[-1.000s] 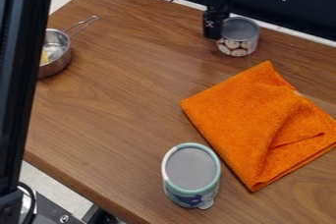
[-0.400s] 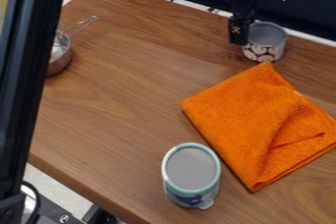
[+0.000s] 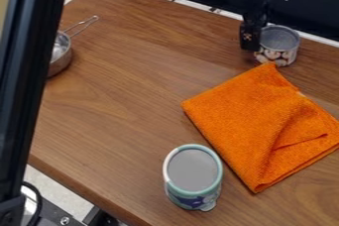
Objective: Moved the small can above the orange cloth
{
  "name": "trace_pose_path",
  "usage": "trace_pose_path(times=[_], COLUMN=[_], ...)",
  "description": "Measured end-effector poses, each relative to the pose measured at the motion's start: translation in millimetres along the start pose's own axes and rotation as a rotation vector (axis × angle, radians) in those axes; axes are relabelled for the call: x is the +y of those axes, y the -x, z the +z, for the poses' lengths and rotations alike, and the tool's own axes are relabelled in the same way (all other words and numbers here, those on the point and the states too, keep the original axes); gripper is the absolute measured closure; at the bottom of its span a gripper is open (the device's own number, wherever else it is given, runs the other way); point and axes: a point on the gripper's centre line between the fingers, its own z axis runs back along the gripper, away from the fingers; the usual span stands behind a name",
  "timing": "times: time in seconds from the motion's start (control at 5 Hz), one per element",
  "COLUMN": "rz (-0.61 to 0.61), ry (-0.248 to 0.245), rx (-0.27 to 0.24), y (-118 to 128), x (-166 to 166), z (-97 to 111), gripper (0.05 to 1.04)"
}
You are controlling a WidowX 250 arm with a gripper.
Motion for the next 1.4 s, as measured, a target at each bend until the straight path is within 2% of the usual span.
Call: trace_pose_path(times=[0.2, 0.6, 0.8, 1.0, 1.2, 1.4], rz=[-0.003, 0.027, -0.010, -0.068, -0.115, -0.183], ry=[0.025, 0.018, 0.018, 0.000, -0.008, 0.012], rx=[0.009, -0.006, -0.052, -0.069, -0.054, -0.047], y=[-4.7, -28.8, -54.6, -86.2, -116.8, -140.3], x=[-4.1, -11.6, -1.3, 9.9, 20.4, 28.7], z=[16.2, 27.8, 40.3, 52.0, 58.6, 70.1], gripper=[0.086, 0.086, 0.086, 0.086, 0.086, 0.086])
